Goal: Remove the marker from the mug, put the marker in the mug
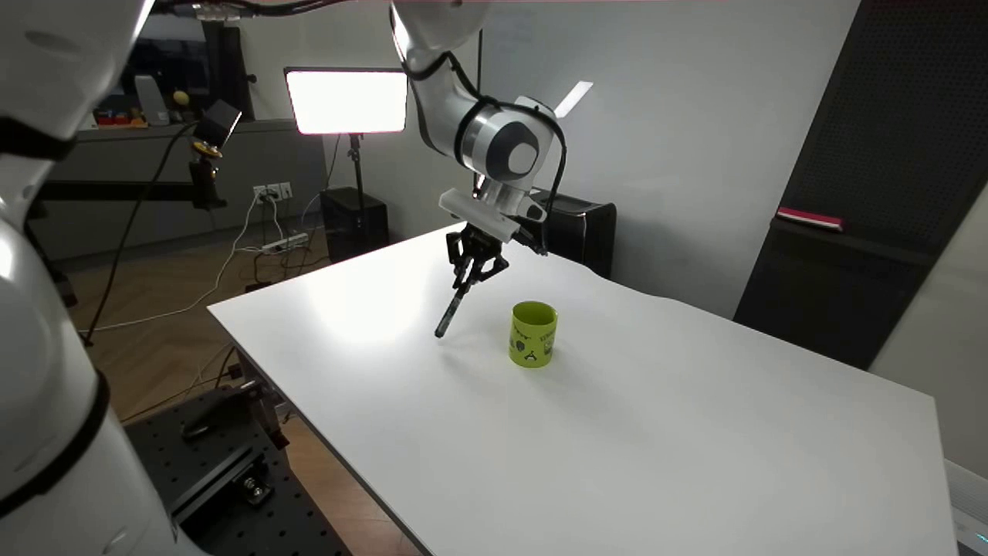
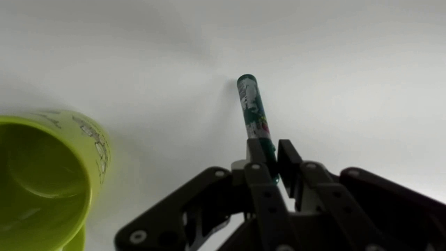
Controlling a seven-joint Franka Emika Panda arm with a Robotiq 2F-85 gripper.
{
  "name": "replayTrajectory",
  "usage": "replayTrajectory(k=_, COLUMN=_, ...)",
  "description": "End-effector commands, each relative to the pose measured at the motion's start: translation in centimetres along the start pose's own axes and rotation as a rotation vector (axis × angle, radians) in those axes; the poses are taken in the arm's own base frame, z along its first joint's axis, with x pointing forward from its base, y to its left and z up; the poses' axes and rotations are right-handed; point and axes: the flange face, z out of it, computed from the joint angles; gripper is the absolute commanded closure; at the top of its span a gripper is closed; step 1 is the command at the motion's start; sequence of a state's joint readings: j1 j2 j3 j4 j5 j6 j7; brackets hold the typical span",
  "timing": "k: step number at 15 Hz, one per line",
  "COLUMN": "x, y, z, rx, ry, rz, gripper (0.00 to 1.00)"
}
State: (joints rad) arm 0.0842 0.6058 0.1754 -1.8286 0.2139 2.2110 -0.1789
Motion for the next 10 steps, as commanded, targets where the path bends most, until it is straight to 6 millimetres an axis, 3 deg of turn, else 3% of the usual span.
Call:
replayTrajectory(k=1, x=0.1, y=0.0, z=0.2, rx=-0.023, ry=0.001, rz=0.012, gripper=0.57)
replayTrajectory(k=6, x=0.3, y=-0.6, z=-0.7, rx=-0.033, ry=0.019, rz=0.003, gripper=0.25)
replayTrajectory(k=10, x=0.3, y=-1.8, z=-3.1, rx=-0.073, ry=0.092, rz=-0.005, gripper=0.01)
